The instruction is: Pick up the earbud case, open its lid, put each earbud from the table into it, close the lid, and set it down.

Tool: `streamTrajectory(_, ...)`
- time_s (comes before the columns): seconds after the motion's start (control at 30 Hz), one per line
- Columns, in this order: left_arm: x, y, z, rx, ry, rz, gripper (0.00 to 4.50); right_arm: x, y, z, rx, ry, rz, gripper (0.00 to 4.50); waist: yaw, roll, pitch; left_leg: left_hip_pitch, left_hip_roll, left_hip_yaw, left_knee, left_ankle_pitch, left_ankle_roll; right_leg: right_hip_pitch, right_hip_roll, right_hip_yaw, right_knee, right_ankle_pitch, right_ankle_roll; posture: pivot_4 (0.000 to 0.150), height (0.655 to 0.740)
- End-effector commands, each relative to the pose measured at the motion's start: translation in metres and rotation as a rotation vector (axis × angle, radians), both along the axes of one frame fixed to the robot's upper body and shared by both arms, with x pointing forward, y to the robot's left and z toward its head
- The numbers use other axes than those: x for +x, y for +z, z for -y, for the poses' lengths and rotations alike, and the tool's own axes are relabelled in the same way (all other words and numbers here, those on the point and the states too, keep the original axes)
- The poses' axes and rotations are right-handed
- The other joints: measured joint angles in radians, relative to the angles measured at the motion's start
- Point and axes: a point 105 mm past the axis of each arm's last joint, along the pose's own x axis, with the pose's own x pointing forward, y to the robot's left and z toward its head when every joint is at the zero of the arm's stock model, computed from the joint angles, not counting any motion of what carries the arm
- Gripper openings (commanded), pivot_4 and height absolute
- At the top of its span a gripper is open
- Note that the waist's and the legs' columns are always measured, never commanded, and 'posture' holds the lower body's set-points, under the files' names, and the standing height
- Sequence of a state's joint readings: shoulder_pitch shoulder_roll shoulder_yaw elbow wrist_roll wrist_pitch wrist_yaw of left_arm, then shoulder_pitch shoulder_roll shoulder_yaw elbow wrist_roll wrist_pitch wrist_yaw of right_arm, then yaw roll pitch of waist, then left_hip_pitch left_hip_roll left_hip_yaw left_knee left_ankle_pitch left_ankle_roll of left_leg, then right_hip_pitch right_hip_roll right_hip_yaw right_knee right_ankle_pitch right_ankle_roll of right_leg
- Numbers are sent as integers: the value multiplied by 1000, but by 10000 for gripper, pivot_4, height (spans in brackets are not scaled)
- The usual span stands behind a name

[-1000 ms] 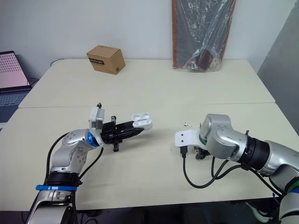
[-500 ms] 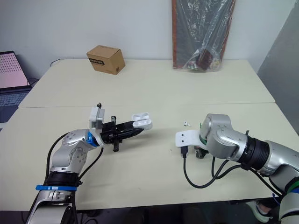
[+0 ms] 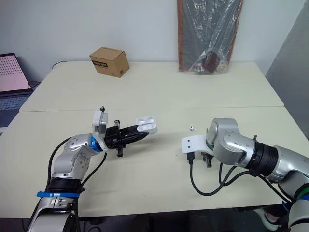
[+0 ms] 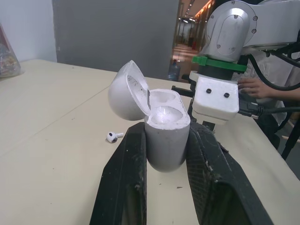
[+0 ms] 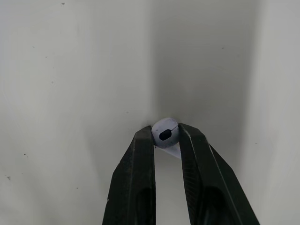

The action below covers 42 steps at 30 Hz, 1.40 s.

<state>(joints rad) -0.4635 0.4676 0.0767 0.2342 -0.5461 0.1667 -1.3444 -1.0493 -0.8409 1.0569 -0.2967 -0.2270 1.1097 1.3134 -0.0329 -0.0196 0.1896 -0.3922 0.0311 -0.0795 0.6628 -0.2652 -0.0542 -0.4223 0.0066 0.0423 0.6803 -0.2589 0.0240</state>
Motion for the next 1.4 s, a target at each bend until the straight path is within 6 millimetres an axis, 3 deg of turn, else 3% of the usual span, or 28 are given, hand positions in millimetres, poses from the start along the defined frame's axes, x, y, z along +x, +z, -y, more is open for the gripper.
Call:
streamTrajectory(0.03, -2, 10, -1, -9, -2, 54, 8568, 1, 1, 2, -25, 2, 16, 3735, 0, 0, 0, 0, 0, 0, 0, 0, 0, 0, 0, 0, 0, 0, 0, 1500, 7400)
streamTrajectory(0.43, -2, 10, -1, -3, -2, 58, 8568, -2, 1, -2, -14, 17, 19, 3735, 0, 0, 0, 0, 0, 0, 0, 0, 0, 0, 0, 0, 0, 0, 0, 1500, 7400)
streamTrajectory(0.6, 0, 12, 0, -12, 7, 67, 8568, 1, 17, 0, 52, -23, 64, 3735, 0, 0, 0, 0, 0, 0, 0, 0, 0, 0, 0, 0, 0, 0, 0, 1500, 7400)
streamTrajectory(0.7, 2, 13, -2, -29, 33, 70, 8568, 2, 42, 1, 240, -158, 109, 3735, 1, 0, 0, -1, 0, 0, 0, 0, 0, 0, 0, 0, 0, 0, 0, 1500, 7400)
streamTrajectory(0.83, 6, 11, -4, -41, 60, 64, 8568, -9, 63, -8, 570, -344, 44, 3735, 1, 0, 0, -1, 0, -1, -1, 0, 0, 0, 0, -1, 0, 0, 0, 1500, 7400)
streamTrajectory(1.13, 22, 8, 1, -54, 70, 48, 8568, -11, 102, -40, 1384, -515, 83, 3735, 0, -1, -1, 0, -1, -1, 0, 0, 0, 1, 0, 0, 1, 0, 0, 1500, 7400)
streamTrajectory(1.27, 25, 12, 7, -66, 50, 53, 8568, -21, 113, -60, 1538, -469, 29, 3735, 0, 0, -1, 0, 0, -1, -1, 0, 0, 1, 0, -1, 1, 0, 0, 1500, 7400)
streamTrajectory(1.4, 28, 14, 9, -65, 39, 62, 8568, -19, 121, -70, 1598, -430, 86, 3735, -1, 0, -1, 0, -1, -1, -1, 0, 0, 1, 0, -1, 1, 0, 0, 1500, 7400)
